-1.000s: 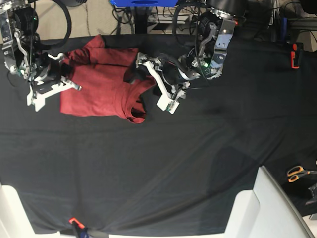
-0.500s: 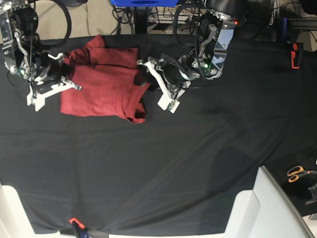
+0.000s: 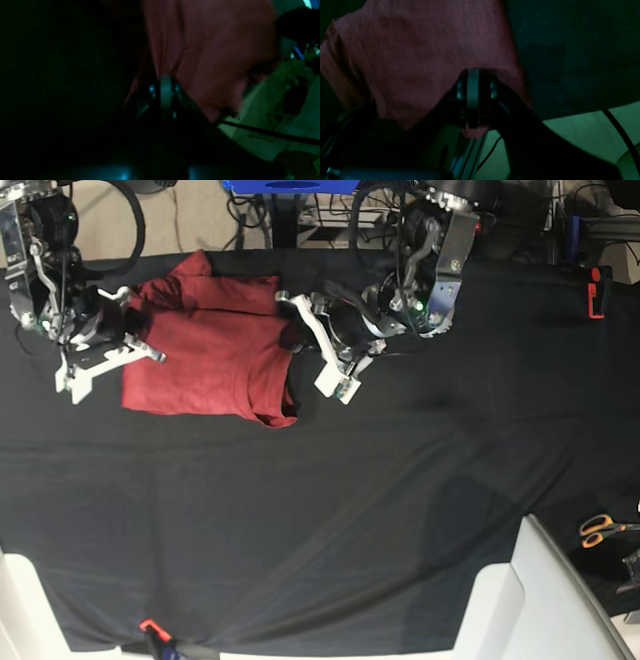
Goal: Fold the T-shirt properly
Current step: 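Grasp the shirt edge with the left gripper and fold it inward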
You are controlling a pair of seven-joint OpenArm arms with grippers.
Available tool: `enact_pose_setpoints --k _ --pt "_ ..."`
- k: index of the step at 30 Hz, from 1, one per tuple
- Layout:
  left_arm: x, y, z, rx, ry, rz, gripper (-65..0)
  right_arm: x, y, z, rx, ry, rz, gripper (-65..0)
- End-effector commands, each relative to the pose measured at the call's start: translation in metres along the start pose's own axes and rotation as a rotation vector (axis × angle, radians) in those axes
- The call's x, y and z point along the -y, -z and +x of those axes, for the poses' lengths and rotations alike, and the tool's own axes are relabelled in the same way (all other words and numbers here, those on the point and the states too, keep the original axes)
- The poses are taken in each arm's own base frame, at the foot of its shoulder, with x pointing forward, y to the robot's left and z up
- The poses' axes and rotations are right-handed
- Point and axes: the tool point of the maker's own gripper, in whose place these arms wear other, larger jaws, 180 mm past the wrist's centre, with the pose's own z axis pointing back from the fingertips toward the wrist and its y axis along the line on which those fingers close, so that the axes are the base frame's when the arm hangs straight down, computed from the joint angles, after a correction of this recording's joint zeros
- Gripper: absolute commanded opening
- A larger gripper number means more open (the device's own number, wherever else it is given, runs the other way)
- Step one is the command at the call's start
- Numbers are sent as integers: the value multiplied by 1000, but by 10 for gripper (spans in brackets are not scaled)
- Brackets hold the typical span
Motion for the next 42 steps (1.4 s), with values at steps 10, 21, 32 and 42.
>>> enact_pose_setpoints --k 10,21,32,42 --pt "19 -9 2 -35 27 -31 -650 -3 -3 8 25 -8 8 -600" --pt "38 -20 -17 -46 13 -53 -650 3 11 0 16 24 -11 -600" --pt "40 -20 -32 -74 -5 -58 -650 -4 11 2 29 -22 26 -600" --pt "28 -17 -50 -129 -24 -41 -650 -5 11 2 29 -23 29 -600"
